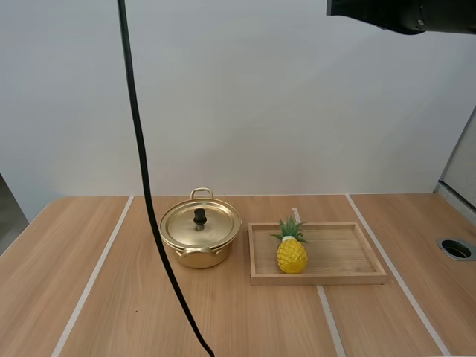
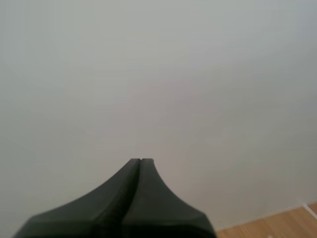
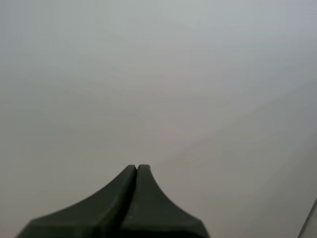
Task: Open the pot, put the pineapple inside, and close it
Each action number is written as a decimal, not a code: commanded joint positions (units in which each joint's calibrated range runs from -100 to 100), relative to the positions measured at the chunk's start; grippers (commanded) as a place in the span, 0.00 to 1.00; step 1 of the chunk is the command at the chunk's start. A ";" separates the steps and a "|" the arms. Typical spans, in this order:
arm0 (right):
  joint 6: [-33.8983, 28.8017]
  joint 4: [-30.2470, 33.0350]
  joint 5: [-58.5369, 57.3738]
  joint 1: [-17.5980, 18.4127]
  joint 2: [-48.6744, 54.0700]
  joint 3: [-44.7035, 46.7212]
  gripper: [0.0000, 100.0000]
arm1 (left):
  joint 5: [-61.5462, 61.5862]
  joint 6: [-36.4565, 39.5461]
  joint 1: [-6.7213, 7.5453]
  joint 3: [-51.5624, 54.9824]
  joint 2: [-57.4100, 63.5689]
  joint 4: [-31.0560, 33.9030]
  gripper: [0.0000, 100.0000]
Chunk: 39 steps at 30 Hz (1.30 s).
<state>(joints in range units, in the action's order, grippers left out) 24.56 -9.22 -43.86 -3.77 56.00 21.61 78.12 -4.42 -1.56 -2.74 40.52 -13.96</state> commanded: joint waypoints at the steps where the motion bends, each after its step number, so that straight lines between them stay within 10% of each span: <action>1: 0.06 1.27 -0.97 -0.23 0.36 -0.36 0.00 | 6.63 -2.46 0.19 -1.36 -1.41 -3.57 0.00; 39: 1.60 5.36 -23.39 -0.23 -5.91 0.14 0.00 | 21.88 -5.41 0.19 -1.77 -14.94 -4.23 0.00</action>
<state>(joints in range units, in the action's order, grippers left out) 24.56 -4.96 -67.07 -3.77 51.63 21.61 100.00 -9.66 -1.56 -4.10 30.33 -17.66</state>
